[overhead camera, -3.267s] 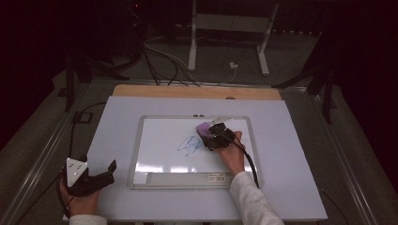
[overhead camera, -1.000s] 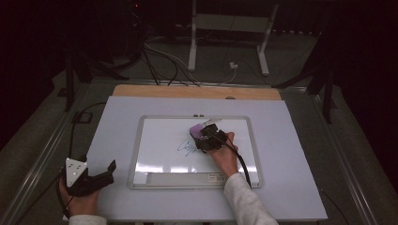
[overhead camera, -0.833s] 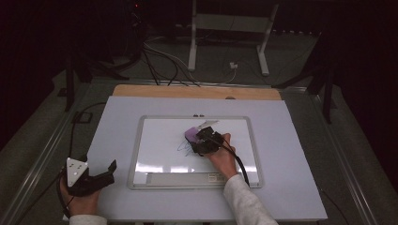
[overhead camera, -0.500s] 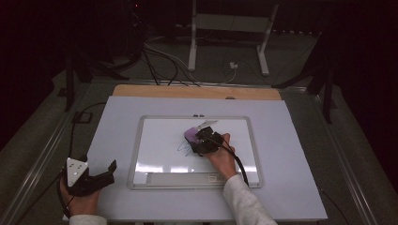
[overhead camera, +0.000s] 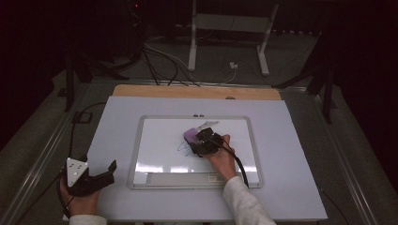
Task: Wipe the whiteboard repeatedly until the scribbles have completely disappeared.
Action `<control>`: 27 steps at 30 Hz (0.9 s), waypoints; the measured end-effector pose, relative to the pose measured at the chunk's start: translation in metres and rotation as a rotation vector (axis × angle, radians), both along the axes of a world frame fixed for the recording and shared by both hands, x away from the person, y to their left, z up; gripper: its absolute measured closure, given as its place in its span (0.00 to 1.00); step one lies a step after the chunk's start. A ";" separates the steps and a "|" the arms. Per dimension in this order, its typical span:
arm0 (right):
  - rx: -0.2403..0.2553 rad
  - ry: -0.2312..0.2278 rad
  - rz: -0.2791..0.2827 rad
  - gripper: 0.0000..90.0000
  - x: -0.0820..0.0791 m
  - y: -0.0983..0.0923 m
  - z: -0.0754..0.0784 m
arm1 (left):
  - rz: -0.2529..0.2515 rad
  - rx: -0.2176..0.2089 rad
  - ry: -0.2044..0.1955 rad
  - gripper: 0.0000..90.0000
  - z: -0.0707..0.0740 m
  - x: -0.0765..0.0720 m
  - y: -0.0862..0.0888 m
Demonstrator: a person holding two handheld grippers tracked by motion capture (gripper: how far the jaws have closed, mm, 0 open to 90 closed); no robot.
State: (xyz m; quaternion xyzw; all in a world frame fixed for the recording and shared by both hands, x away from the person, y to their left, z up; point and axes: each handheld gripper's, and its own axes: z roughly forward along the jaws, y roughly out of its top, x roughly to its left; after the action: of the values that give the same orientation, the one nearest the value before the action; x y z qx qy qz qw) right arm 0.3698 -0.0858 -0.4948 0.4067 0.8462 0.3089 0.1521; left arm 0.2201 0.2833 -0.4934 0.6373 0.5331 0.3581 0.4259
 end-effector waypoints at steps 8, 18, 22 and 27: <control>-0.013 -0.010 -0.100 0.46 0.012 -0.014 0.000 | 0.004 -0.006 0.002 0.01 -0.001 0.000 0.001; -0.046 -0.013 0.076 0.46 -0.015 0.005 0.003 | 0.002 -0.002 0.004 0.01 0.000 0.000 0.001; -0.051 -0.023 0.018 0.46 -0.010 -0.005 0.002 | 0.005 -0.006 0.000 0.01 0.000 -0.001 0.001; -0.047 -0.003 -0.011 0.46 -0.011 -0.012 0.003 | -0.001 -0.001 0.006 0.01 -0.001 0.001 0.001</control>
State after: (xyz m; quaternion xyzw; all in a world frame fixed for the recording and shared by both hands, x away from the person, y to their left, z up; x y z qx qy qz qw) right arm 0.3586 -0.0981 -0.4917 0.4074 0.8507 0.2887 0.1645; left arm 0.2209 0.2844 -0.4944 0.6383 0.5343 0.3559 0.4248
